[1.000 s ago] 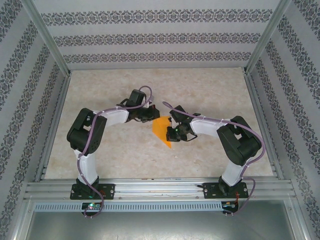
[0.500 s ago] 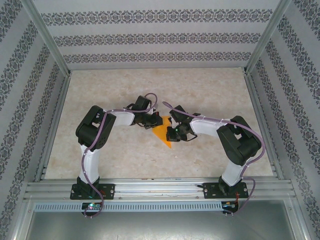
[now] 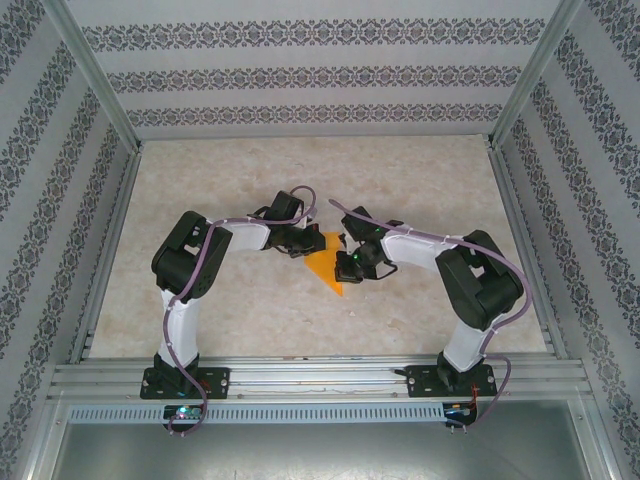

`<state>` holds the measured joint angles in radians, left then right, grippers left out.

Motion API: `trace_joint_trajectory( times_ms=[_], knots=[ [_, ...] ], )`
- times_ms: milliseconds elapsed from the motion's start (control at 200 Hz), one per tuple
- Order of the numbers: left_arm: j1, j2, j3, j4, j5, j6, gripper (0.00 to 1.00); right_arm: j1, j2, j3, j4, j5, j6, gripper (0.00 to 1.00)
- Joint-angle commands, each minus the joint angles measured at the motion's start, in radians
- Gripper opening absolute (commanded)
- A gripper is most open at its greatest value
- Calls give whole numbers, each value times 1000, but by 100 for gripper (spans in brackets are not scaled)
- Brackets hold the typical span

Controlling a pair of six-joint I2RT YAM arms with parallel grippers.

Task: Fold a paper plane with a square sheet of paper (fold left side to right side)
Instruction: Fourth fold the wing at the center of the table.

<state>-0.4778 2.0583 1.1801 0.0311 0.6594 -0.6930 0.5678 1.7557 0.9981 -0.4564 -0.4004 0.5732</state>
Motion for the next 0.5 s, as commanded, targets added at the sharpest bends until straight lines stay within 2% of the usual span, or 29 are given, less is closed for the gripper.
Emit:
trace_joint_trajectory(
  times_ms=[0, 235, 495],
  knots=[
    [-2, 31, -22, -26, -32, -1, 0, -17, -71, 28, -24, -57, 6, 0],
    [-2, 28, -23, -26, -34, 3, 0, -19, -65, -12, 123, -147, 66, 0],
    [-1, 26, -26, -30, -36, 4, 0, -4, 14, 1, 218, -147, 104, 0]
  ],
)
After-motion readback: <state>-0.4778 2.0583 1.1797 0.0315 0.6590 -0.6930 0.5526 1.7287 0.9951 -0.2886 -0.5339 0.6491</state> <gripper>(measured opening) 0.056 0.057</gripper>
